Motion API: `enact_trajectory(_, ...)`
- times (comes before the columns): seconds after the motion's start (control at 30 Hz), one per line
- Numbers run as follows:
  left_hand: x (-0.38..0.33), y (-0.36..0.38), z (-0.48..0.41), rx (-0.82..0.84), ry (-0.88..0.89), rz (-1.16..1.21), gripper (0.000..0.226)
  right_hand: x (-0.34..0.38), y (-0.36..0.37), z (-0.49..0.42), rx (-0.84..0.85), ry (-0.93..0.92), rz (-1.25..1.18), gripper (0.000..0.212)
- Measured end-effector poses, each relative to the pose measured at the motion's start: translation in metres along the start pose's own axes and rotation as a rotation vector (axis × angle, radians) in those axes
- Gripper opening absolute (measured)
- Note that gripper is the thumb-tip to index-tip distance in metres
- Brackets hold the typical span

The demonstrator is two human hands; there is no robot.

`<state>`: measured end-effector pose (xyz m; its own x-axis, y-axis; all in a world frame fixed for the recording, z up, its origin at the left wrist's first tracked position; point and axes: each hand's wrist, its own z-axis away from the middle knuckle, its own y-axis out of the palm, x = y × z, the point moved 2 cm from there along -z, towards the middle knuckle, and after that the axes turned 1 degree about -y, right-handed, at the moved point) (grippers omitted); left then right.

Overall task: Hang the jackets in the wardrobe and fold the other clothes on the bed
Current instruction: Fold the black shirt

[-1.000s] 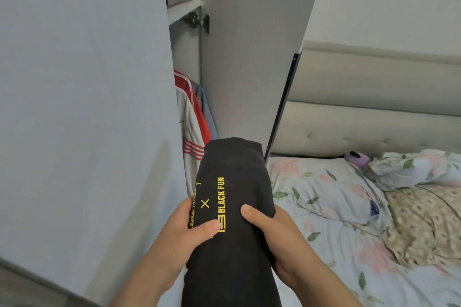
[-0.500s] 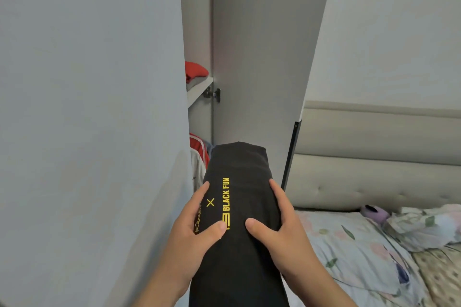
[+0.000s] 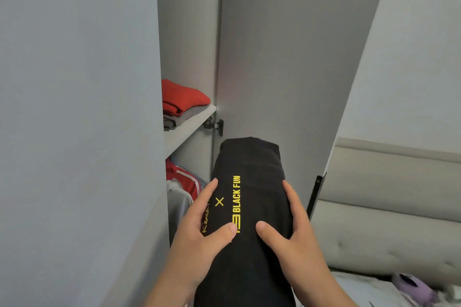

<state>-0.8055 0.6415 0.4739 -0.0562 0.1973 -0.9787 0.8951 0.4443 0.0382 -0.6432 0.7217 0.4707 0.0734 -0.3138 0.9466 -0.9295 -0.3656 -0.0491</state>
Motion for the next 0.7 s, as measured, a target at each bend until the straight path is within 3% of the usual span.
enact_trajectory(0.27,0.0,0.011,-0.066,-0.041,0.029,-0.085,0.077,-0.02,-0.009,-0.074,0.052,-0.03,0.017,0.083)
enact_trajectory(0.7,-0.009,0.014,-0.086,-0.049,0.061,-0.051,0.083,0.0,-0.01,-0.097,0.128,-0.035,-0.05,0.078)
